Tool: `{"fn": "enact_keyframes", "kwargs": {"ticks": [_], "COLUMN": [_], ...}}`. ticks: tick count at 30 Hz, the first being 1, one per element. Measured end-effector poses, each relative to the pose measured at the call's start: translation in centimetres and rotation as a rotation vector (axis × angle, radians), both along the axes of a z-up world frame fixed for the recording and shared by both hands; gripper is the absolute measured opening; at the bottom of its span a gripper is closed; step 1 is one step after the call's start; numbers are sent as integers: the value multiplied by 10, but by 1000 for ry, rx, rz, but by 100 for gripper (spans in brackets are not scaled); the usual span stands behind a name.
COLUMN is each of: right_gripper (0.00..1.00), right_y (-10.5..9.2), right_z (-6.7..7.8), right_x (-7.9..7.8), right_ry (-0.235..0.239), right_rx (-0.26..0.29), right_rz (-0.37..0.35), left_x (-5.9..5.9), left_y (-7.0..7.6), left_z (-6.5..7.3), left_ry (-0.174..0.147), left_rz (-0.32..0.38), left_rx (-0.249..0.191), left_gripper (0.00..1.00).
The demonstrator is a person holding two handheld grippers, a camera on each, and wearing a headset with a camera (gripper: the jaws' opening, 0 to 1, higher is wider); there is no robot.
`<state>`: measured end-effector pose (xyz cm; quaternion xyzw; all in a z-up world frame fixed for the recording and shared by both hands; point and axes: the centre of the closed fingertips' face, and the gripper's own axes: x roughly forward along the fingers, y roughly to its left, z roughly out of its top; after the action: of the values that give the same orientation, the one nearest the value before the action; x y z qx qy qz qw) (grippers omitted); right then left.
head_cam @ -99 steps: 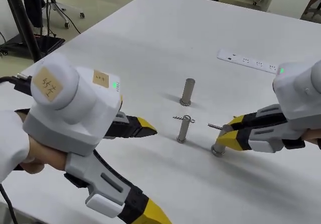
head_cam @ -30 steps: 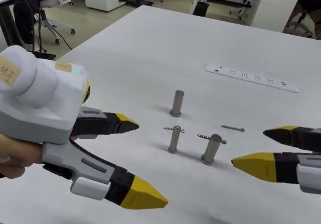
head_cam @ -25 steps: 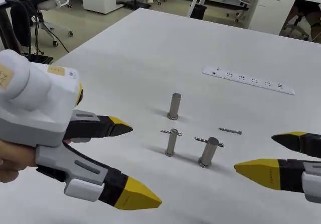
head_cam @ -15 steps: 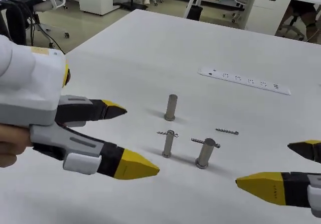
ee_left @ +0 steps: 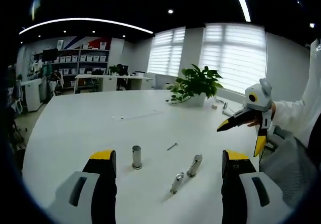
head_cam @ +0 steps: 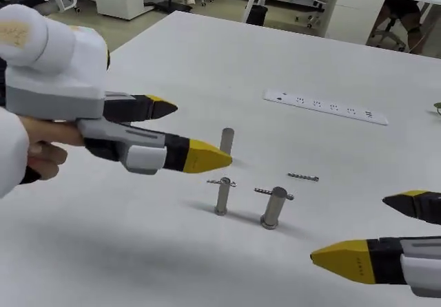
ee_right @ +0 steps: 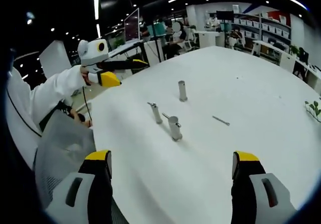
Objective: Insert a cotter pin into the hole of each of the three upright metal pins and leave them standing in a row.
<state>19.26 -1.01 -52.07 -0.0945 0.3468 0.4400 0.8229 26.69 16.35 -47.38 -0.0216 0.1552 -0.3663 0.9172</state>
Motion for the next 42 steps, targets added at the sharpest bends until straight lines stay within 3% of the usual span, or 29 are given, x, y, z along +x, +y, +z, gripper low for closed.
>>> {"fn": "enact_keyframes", "kwargs": {"ticks": [2, 6, 9, 17, 24, 29, 32, 35, 37, 40, 42], "right_gripper": [98, 98, 98, 98, 98, 98, 98, 98, 98, 98, 98], "right_y": [-1, -5, -9, -21, -21, -19, -20, -21, -20, -20, -20], "right_z": [0, 0, 0, -1, 3, 4, 0, -5, -6, -7, -7], "right_x": [-1, -3, -3, -4, -2, -2, -4, -5, -6, -5, -4], "right_ry": [6, 6, 4, -11, -17, -14, -10, 0, 11, 11, 12], "right_rx": [9, 14, 17, -12, 2, 9, -7, -16, -5, -4, -1], "right_rz": [-12, -31, -47, -87, -106, -109, -103, -105, -110, -114, -117], "left_x": [14, 31, 44, 63, 74, 83, 84, 86, 88, 89, 91], "left_y": [2, -4, -6, -15, -19, -11, -11, -14, -17, -18, -19], "left_z": [-3, -8, -20, -46, -62, -74, -83, -90, -92, -97, -97], "left_ry": [-14, -8, 5, 47, 70, 72, 81, 107, 104, 96, 92], "left_rz": [27, 30, 36, 38, 44, 96, 93, 95, 90, 89, 105], "left_rx": [30, 41, 89, 123, 137, 175, 204, 173, 175, 211, 202], "left_gripper": [79, 71, 65, 50, 39, 38, 35, 34, 31, 26, 23]}}
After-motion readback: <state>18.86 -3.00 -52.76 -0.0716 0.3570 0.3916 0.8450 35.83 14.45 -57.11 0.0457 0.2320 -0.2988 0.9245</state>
